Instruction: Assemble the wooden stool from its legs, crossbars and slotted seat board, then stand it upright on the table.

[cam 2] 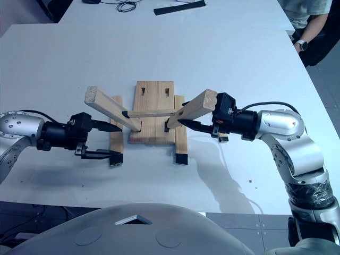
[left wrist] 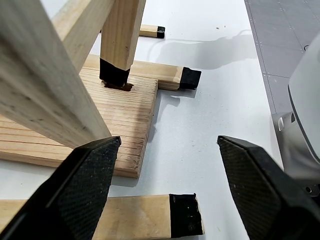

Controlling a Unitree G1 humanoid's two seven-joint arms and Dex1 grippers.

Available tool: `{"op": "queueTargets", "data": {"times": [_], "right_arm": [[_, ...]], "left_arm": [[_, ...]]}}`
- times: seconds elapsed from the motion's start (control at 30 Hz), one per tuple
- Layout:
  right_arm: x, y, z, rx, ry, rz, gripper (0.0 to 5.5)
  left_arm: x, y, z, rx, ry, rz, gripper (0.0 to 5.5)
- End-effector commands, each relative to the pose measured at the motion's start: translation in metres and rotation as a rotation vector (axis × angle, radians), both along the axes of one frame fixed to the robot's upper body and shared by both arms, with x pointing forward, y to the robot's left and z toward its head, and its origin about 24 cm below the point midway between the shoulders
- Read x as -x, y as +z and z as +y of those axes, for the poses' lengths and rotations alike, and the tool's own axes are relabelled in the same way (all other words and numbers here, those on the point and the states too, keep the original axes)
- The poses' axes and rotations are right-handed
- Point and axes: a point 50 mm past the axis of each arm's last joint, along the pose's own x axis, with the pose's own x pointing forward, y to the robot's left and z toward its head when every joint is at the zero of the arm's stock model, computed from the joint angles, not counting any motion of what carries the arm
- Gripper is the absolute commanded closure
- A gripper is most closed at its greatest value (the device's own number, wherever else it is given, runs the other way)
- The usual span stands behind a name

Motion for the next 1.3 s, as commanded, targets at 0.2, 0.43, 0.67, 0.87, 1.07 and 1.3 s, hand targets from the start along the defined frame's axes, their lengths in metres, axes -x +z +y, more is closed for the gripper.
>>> {"op": "queueTargets", "data": {"times": [0.2,0.43,0.67,0.87,1.07,1.3], "right_arm": [[0.005,-0.01,-0.001,0.037,0.035,0.053,3.46],[0.004,-0.015,-0.004,0.073,0.072,0.088,3.46],[-0.011,-0.018,-0.007,0.089,0.069,0.09,3.46],[-0.022,-0.023,-0.011,0.113,0.087,0.14,3.46],[-0.028,-0.028,-0.007,0.129,0.127,0.171,3.46],[-0.034,-0.034,-0.012,0.156,0.128,0.201,3.46]], "left_arm": [[-0.004,0.004,-0.002,-0.011,-0.013,-0.015,1.9],[-0.006,0.004,-0.005,-0.009,-0.008,-0.02,1.9],[-0.006,0.003,-0.006,-0.009,0.0,-0.025,1.9],[-0.008,0.001,-0.008,-0.01,0.006,-0.034,1.9],[-0.008,0.0,-0.011,-0.008,0.0,-0.04,1.9],[-0.006,-0.002,-0.011,-0.014,-0.001,-0.041,1.9]]}}
